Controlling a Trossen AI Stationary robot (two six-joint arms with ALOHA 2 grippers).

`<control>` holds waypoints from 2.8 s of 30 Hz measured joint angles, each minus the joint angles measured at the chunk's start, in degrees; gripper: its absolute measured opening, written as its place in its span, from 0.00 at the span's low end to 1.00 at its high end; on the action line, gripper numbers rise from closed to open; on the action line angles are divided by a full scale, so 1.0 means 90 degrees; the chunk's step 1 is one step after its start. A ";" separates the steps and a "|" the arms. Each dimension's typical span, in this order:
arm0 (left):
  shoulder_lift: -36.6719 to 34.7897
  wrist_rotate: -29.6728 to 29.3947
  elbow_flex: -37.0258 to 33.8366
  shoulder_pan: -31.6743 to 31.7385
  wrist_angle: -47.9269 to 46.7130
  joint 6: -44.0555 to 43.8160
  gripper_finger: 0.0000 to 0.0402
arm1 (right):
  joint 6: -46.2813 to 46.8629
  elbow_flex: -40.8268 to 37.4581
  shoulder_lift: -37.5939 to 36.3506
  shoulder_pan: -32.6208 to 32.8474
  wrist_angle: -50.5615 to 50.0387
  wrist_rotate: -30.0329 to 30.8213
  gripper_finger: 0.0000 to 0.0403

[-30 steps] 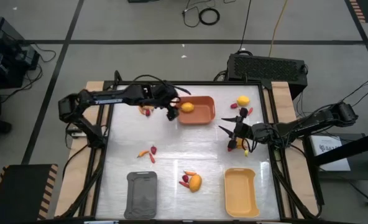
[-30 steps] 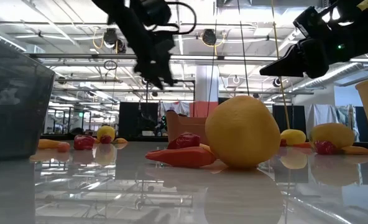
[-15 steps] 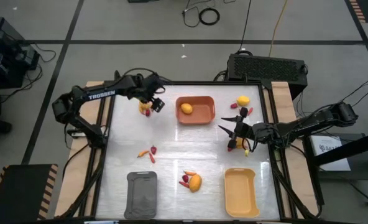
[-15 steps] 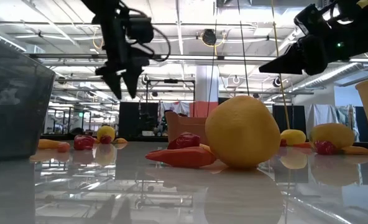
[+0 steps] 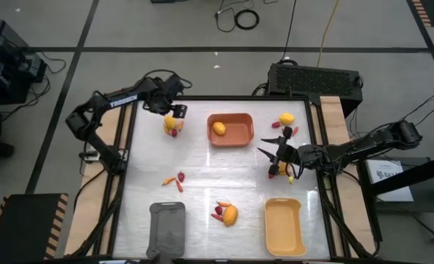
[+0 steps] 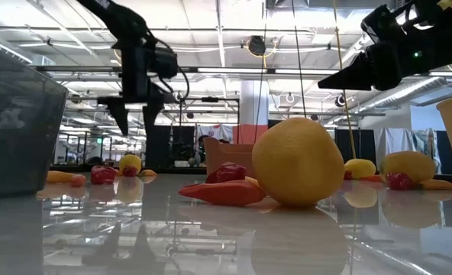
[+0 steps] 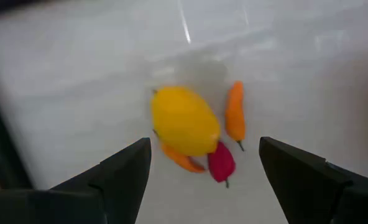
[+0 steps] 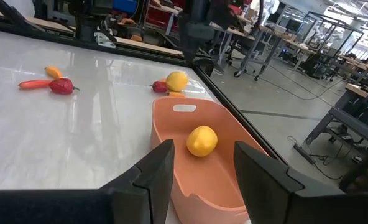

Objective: Sort produce into baskets
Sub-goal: Put the yellow lemon into the orange bin

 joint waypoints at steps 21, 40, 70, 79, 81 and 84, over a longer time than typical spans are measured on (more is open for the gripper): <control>0.1008 0.0151 0.0000 0.0102 -0.0176 -0.0831 0.76 | 0.0000 0.0000 0.0001 0.0000 -0.0017 0.0000 0.39; 0.1376 0.0081 0.0000 0.0105 0.0222 -0.0764 0.76 | -0.0002 0.0000 0.0001 0.0000 -0.0036 0.0000 0.39; 0.0516 -0.0116 0.0002 -0.0185 0.0194 0.0024 0.59 | -0.0001 -0.0002 0.0000 0.0000 -0.0002 0.0000 0.39; -0.0412 0.0105 0.0007 -0.1642 0.1436 0.0422 0.59 | 0.0000 -0.0002 0.0000 0.0000 -0.0002 0.0000 0.39; -0.0399 0.0120 0.0012 -0.1989 0.2062 0.0556 0.59 | 0.0005 -0.0002 0.0002 0.0000 0.0003 0.0000 0.39; -0.0258 0.0149 0.0015 -0.2408 0.2945 0.0767 0.59 | 0.0035 -0.0002 0.0002 0.0000 0.0006 0.0000 0.39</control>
